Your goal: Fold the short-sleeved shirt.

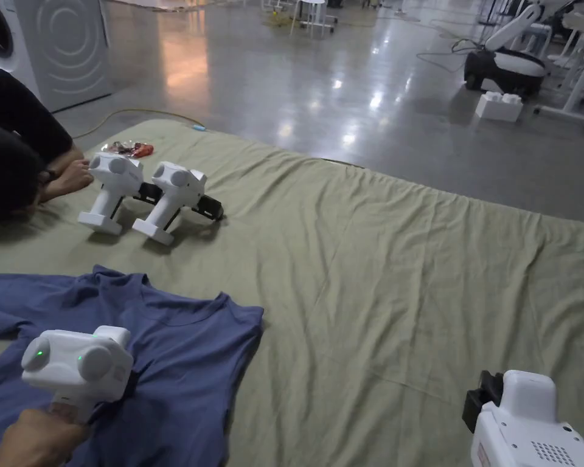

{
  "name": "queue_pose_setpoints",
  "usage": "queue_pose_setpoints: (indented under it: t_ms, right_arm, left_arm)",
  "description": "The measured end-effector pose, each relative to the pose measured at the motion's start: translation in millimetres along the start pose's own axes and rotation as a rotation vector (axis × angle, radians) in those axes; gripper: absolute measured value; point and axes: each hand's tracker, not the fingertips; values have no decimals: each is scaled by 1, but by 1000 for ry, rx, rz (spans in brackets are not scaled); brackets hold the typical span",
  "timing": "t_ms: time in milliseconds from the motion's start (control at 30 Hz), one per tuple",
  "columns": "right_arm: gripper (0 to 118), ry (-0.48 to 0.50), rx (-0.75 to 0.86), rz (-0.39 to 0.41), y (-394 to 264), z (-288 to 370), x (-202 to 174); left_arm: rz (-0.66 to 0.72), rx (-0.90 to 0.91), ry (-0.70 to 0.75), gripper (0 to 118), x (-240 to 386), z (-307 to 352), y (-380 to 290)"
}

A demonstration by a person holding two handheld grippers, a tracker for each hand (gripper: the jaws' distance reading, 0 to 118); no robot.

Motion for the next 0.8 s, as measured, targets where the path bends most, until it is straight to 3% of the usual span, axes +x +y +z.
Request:
queue_pose_setpoints:
  t_ms: [67, 233, 267, 533, 800]
  right_arm:
    - [16, 2, -3, 0, -1, 0, 0]
    - [16, -1, 6, -4, -2, 5, 5]
    - [16, -3, 13, -8, -1, 6, 8]
    - [16, -28, 100, -62, 10, 22, 24]
    - [16, -66, 155, -103, 24, 40, 52]
  left_arm:
    - [-54, 30, 7, 6, 2, -2, -3]
    - [82, 194, -104, 5, -10, 24, -5]
    - [90, 215, -74, 5, -10, 32, -2]
    - [46, 399, -181, 5, 12, 96, 32]
    - [-107, 616, -305, 5, 86, 193, 86]
